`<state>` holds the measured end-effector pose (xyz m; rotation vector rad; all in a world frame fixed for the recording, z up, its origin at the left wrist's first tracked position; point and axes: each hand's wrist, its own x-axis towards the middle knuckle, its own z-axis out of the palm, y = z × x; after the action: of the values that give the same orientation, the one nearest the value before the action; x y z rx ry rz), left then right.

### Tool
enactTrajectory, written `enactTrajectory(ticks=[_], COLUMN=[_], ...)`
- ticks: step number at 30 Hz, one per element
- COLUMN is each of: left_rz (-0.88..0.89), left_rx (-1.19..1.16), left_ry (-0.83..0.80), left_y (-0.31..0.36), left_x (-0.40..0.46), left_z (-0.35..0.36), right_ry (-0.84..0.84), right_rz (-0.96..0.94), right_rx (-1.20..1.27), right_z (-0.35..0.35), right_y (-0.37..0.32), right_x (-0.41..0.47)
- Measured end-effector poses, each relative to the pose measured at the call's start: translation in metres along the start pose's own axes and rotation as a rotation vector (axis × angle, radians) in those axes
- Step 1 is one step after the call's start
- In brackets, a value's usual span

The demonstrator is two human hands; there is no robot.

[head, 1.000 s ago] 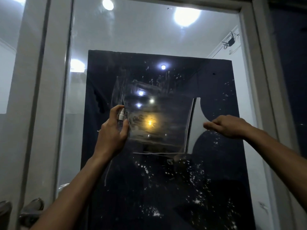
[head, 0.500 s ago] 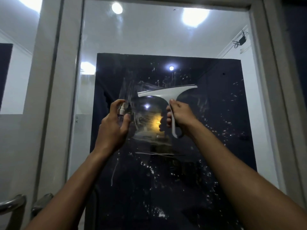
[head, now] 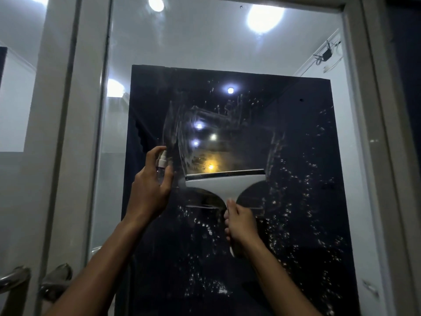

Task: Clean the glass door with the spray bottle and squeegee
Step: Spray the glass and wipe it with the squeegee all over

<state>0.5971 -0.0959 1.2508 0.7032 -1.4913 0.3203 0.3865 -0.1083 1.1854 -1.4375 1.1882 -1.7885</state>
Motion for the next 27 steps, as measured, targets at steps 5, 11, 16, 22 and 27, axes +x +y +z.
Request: enactTrajectory(ticks=[5,11,16,22,27], left_rz=[-0.019,-0.009,0.007,-0.008,-0.012], left_rx=[-0.012,-0.008,0.005,-0.044,-0.067], left_ry=[0.006,0.006,0.011,-0.002,-0.036], left_y=[0.0,0.002,0.007,0.012,0.018], left_x=[-0.009,-0.006,0.001,-0.002,-0.01], left_z=[0.002,0.002,0.004,0.02,0.032], right_ry=[-0.01,0.037,-0.21,-0.384,-0.435], right_rz=[-0.051,-0.439,-0.662,-0.417,-0.223], right_rx=[-0.055,-0.386,-1.008,-1.207,-1.18], right_z=[-0.014,-0.03,-0.026,-0.076,-0.14], right_y=[0.002,-0.038,-0.096,-0.096,-0.079], right_x=[-0.012,0.003,0.038,0.065,0.072])
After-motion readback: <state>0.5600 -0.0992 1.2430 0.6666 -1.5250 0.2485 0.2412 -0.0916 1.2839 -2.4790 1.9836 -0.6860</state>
